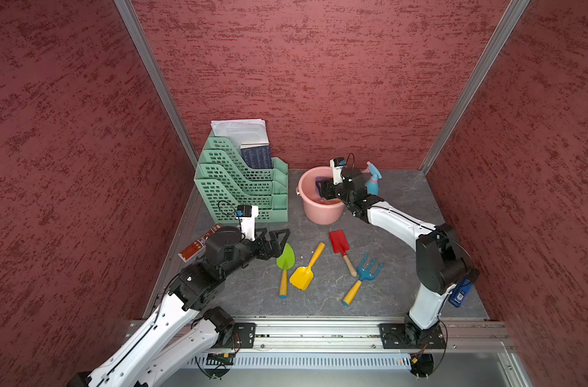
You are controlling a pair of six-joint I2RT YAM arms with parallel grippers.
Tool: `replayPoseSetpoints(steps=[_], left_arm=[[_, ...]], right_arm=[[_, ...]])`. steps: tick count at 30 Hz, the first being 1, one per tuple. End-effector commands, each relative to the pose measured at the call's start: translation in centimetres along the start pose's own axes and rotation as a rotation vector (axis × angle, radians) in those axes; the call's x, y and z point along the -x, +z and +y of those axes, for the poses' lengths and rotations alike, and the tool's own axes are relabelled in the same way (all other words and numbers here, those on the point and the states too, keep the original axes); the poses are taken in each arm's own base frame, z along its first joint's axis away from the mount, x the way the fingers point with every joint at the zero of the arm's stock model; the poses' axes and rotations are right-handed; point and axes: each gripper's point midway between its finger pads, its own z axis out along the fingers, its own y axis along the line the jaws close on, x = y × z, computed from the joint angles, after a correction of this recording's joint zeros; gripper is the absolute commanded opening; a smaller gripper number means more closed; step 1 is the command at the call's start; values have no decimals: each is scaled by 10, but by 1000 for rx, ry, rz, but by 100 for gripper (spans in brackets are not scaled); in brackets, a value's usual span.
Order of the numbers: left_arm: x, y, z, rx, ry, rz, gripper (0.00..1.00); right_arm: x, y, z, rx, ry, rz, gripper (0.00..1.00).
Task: Organize the gardening tools
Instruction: Place the gardening tool in the container, then pick up the gardening tool from the center of the board.
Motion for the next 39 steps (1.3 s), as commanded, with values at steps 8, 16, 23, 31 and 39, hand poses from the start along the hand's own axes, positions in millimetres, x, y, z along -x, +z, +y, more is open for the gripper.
replayPoseSetpoints(steps=[8,16,23,31,39], left_arm=[[-76,-6,33,220,-117,405,100],[-153,8,74,410,-103,687,94],[-184,19,92,504,-52,830,86],[-208,33,101,556,-60,916,70],[-225,50,106,574,-54,964,68]], right_arm=[[49,-77,15,18,41,-81,80],[10,-145,29,73,122,74,85],[-42,-194,43,96,175,180,89],[-73,-224,42,87,212,215,91],[-71,-233,40,74,199,213,94]])
